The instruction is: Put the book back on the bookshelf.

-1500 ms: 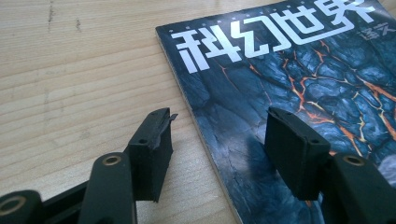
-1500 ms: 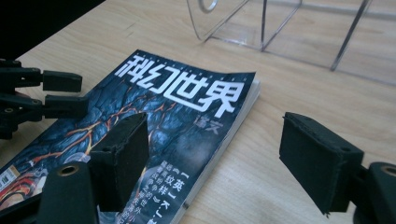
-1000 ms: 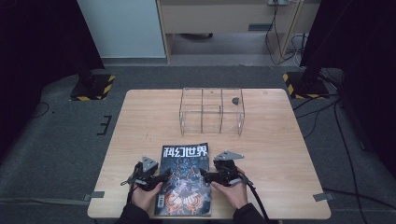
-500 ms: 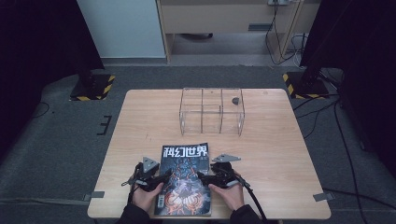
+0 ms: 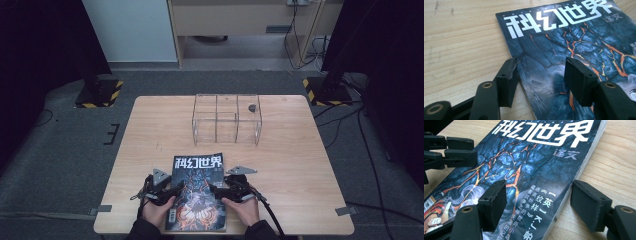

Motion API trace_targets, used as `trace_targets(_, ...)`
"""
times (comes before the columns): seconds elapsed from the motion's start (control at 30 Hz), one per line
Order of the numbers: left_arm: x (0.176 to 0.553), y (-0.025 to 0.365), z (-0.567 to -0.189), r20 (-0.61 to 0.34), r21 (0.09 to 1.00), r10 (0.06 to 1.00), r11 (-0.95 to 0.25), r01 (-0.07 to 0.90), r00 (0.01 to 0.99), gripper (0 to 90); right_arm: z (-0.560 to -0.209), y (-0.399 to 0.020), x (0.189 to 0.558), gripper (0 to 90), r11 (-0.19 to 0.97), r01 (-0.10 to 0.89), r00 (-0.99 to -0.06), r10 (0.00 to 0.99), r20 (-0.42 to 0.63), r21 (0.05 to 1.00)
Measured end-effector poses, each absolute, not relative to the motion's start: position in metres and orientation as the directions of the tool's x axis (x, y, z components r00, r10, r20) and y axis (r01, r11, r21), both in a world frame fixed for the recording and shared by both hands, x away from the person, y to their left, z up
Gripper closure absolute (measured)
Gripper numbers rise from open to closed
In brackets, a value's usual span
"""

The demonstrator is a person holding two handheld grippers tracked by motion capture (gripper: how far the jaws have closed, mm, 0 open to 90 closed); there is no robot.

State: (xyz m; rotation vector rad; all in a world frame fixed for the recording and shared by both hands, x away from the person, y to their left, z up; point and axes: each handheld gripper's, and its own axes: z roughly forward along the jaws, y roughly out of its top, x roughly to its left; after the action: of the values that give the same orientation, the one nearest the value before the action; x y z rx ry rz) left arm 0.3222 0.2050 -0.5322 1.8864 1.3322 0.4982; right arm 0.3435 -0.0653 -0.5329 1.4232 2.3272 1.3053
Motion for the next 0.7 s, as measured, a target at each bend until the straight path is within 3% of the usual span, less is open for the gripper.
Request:
trace_targets(0.3,0.322,0.206,-0.534,-0.127,0.764,0.921,-0.146,0.628,0.369,43.3,-0.534,-0.071,0.346,29.9,0.101,0.716,-0.506,0.757,0.414,0.690)
trace_targets(0.53,0.322,0.205,-0.534,-0.128,0.764,0.924,-0.140,0.630,0.360,43.1,-0.533,-0.079,0.349,38.2,0.050,0.731,-0.484,0.741,0.466,0.680)
trace_targets(0.7,0.322,0.205,-0.534,-0.129,0.764,0.925,-0.137,0.630,0.357,43.0,-0.530,-0.080,0.347,37.5,0.036,0.720,-0.497,0.724,0.478,0.693)
